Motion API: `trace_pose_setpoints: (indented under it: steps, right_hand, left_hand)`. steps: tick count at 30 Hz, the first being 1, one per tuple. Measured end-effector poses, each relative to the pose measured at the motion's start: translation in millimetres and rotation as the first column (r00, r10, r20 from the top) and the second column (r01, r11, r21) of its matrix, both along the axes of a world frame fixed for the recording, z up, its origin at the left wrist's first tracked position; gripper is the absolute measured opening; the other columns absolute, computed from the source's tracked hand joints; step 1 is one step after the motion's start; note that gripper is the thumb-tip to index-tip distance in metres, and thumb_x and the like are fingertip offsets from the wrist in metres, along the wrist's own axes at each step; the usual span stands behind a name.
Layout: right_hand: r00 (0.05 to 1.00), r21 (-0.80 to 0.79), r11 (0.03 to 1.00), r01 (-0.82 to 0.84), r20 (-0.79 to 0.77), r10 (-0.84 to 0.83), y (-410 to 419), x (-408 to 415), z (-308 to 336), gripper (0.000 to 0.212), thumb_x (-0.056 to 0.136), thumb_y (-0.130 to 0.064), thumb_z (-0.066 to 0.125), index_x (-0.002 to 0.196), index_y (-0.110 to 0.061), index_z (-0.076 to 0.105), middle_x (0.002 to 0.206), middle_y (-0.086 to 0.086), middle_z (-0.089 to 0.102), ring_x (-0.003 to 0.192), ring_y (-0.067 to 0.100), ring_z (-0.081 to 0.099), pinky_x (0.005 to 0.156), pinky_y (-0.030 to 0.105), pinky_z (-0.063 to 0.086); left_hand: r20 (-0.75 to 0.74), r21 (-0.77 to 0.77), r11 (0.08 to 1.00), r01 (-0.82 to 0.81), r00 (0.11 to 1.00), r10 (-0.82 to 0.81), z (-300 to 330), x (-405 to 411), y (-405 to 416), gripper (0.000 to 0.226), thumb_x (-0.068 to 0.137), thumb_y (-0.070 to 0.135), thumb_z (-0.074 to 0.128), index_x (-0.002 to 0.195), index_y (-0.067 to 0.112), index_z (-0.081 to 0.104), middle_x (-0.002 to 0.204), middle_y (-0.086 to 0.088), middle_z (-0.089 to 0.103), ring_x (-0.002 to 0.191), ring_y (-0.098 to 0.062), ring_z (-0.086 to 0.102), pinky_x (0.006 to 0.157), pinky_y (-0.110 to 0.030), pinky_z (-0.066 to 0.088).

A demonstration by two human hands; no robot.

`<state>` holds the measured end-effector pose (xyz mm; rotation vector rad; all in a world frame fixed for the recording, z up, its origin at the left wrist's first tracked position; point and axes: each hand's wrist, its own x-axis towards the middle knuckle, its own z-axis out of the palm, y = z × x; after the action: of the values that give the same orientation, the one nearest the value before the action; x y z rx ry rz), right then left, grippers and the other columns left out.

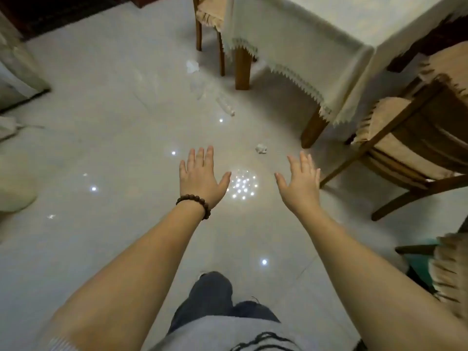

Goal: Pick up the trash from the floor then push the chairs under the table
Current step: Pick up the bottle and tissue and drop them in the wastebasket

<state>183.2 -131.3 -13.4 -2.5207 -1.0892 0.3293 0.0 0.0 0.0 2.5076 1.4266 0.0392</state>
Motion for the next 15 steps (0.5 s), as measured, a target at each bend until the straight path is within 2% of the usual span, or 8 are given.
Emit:
trace_pose_setpoints:
  steps: [7, 15]
  right_hand:
    - [0.999, -0.051, 0.999, -0.005, -0.051, 0.002, 58, 18, -33, 0.058, 0.094, -0.044, 0.043, 0.144, -0.019, 0.03, 0.157, 0.009, 0.016, 0.145, 0.024, 0.006, 0.118, 0.045, 0.003]
    - [0.985, -0.116, 0.985, 0.128, -0.102, -0.14, 208, 64, -60, 0.054, 0.096, -0.038, 0.043, 0.145, -0.02, 0.027, 0.157, 0.009, 0.016, 0.145, 0.024, 0.005, 0.118, 0.046, 0.005]
  left_hand:
    - [-0.014, -0.065, 0.997, -0.05, 0.999, 0.049, -28, 13, 66, 0.077, 0.091, 0.057, 0.035, 0.151, 0.019, 0.005, 0.159, -0.005, 0.012, 0.147, -0.022, 0.0, 0.118, -0.045, 0.003]
    - [-0.024, -0.096, 0.995, 0.005, 1.0, -0.008, -54, 61, 246, 0.076, 0.092, 0.055, 0.038, 0.151, 0.018, 0.008, 0.159, -0.006, 0.014, 0.146, -0.024, 0.004, 0.118, -0.045, 0.007]
